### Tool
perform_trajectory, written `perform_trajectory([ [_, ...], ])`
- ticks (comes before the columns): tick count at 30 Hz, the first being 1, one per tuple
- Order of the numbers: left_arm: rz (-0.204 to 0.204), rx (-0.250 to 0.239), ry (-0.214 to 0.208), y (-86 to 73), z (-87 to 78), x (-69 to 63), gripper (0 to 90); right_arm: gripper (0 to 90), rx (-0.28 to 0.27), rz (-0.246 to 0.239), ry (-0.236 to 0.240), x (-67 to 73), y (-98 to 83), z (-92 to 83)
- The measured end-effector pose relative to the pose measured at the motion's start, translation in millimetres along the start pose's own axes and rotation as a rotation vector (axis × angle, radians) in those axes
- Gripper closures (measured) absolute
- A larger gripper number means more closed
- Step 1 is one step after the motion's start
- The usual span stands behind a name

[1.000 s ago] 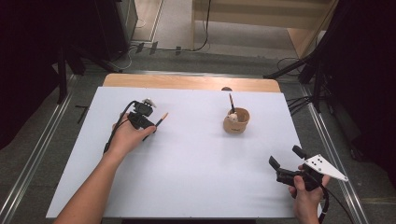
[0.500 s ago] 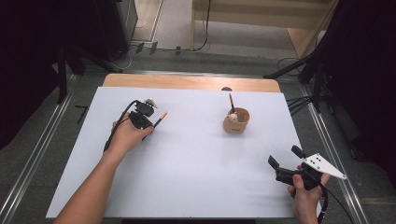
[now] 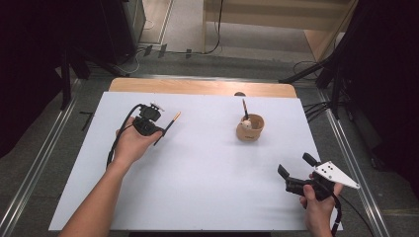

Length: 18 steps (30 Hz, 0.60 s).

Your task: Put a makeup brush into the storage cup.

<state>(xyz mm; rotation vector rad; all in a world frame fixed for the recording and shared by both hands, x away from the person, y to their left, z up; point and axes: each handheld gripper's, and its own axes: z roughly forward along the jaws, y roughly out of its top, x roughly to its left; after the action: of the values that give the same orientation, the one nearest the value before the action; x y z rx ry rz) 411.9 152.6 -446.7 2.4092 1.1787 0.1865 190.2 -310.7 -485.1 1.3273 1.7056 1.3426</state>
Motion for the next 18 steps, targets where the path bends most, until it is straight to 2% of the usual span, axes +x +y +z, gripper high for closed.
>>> perform_trajectory([
  [10,-0.001,-0.122,-0.055,-14.6,-17.6,-14.3,86.2,0.0,-0.003,-0.014,0.024,14.2,10.6,11.1],
  [12,-0.005,-0.142,-0.084,-17.7,-21.0,-17.1,86.2,0.0,-0.002,-0.026,0.026,17.4,12.8,13.9],
  [15,-0.008,-0.186,-0.102,-22.7,-26.1,-21.4,86.2,0.0,0.001,-0.065,0.015,24.4,17.0,16.8],
  [18,-0.008,-0.230,-0.116,-27.9,-30.0,-25.7,86.2,0.0,-0.005,-0.062,0.025,28.7,21.0,20.0],
])
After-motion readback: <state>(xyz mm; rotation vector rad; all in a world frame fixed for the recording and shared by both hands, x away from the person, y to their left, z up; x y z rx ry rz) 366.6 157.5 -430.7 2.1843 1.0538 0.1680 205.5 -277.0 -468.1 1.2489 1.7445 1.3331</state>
